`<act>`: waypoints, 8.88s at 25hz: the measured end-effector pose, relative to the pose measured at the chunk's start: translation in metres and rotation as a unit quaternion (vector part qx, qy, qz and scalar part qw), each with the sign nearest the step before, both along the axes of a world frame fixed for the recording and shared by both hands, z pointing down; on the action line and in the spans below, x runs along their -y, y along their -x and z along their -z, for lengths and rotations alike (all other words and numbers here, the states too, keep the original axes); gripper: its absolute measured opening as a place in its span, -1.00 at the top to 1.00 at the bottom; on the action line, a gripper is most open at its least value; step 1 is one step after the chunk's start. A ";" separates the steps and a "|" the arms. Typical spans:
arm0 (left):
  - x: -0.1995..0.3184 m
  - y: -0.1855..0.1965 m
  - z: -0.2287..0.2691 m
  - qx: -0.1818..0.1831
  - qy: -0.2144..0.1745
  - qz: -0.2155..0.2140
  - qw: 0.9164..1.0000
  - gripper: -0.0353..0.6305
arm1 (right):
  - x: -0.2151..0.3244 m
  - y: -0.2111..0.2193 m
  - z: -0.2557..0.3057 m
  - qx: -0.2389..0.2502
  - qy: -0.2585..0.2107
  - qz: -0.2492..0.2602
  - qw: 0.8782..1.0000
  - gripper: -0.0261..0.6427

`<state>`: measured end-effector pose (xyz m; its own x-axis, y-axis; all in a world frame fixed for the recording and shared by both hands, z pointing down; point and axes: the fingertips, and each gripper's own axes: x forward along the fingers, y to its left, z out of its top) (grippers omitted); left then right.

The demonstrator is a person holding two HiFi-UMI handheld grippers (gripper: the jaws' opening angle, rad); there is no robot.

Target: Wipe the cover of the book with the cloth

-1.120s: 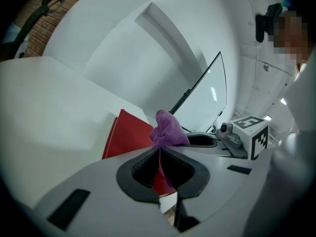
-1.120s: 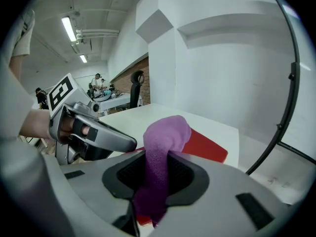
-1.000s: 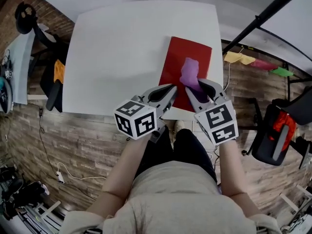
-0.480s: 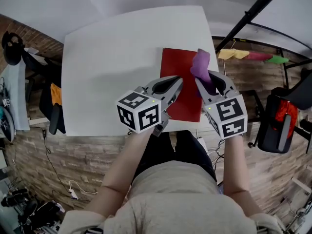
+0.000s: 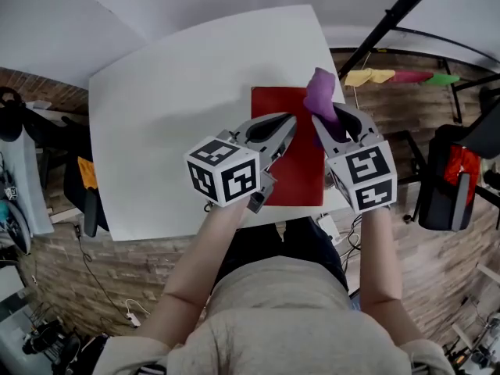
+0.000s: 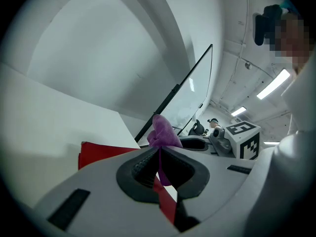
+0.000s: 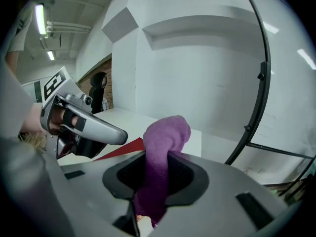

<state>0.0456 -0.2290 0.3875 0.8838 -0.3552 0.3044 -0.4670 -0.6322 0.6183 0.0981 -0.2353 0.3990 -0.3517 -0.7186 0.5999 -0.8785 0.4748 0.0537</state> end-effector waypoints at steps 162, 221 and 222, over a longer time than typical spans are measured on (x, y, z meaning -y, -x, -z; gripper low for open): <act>-0.077 0.060 0.068 -0.018 -0.068 0.060 0.996 0.81 | -0.111 0.049 0.087 0.075 -0.079 0.094 0.990 0.58; -0.028 0.052 0.114 -0.032 -0.153 0.022 0.987 0.81 | -0.059 0.042 0.133 0.158 -0.154 0.027 0.975 0.60; -0.028 0.052 0.114 -0.033 -0.153 0.023 0.987 0.81 | -0.060 0.042 0.132 0.157 -0.152 0.027 0.976 0.60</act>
<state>-0.0067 -0.2013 0.2736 0.8788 -0.4622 0.1189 -0.4649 -0.7728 0.4320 0.0560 -0.1754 0.2675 -0.5266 -0.8213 0.2195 -0.8481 0.5255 -0.0683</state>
